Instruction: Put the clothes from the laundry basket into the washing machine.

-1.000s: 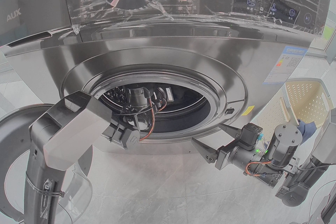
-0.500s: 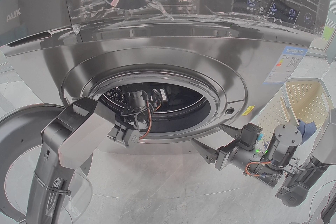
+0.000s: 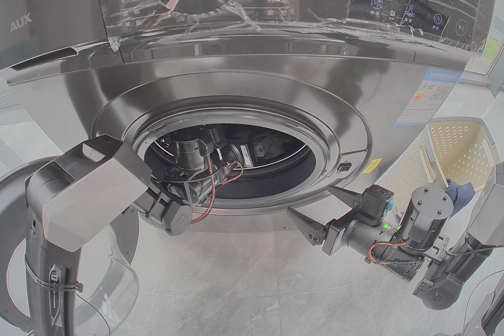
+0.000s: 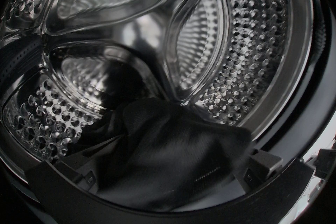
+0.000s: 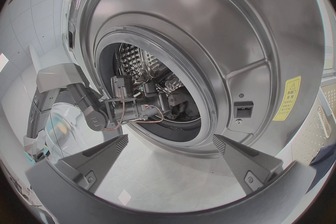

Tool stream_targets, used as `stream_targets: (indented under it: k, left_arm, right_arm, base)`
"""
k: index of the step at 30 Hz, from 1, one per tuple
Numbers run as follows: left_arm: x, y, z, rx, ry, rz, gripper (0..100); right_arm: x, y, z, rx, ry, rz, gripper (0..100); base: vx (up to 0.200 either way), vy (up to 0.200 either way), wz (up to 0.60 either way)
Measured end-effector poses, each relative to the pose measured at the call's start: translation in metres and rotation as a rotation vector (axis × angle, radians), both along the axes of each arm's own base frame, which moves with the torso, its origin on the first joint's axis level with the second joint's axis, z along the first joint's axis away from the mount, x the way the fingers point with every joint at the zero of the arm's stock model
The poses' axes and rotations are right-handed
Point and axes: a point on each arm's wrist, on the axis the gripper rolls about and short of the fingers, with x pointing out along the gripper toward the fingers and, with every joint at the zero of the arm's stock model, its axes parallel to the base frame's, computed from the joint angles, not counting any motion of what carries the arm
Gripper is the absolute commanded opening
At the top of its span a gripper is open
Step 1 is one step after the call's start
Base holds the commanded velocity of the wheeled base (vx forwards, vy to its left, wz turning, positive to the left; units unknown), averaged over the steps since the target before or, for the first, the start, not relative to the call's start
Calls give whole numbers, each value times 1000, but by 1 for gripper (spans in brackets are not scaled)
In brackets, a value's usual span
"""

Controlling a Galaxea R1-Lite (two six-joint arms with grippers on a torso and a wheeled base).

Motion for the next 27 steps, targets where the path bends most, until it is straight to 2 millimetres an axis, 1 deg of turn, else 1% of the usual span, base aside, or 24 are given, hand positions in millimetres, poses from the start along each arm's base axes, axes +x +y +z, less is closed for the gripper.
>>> stream_targets:
  k: [6, 12, 15, 21, 24, 27]
  left_arm:
    - [-5, 4, 2, -21, -22, -37, 100]
    - [-5, 6, -4, 17, 25, 15, 100]
    - [-8, 8, -4, 23, 33, 16, 100]
    - [-9, 8, 5, 3, 1, 14, 100]
    - [-8, 4, 15, -31, -42, 6, 100]
    - [-5, 0, 20, -50, -66, 4, 100]
  right_arm:
    - [0, -1, 0, 0, 0, -2, 100]
    - [1, -1, 0, 0, 0, -3, 100]
    - [1, -1, 0, -1, -1, -4, 100]
    - [1, -1, 0, -1, -1, -3, 100]
    - [1, -1, 0, 0, -2, -3, 100]
    - [1, -1, 0, 0, -1, -3, 100]
  base:
    - [0, 0, 0]
    - [0, 0, 0]
    - [0, 0, 0]
    - [0, 0, 0]
    - [0, 0, 0]
    - [0, 0, 0]
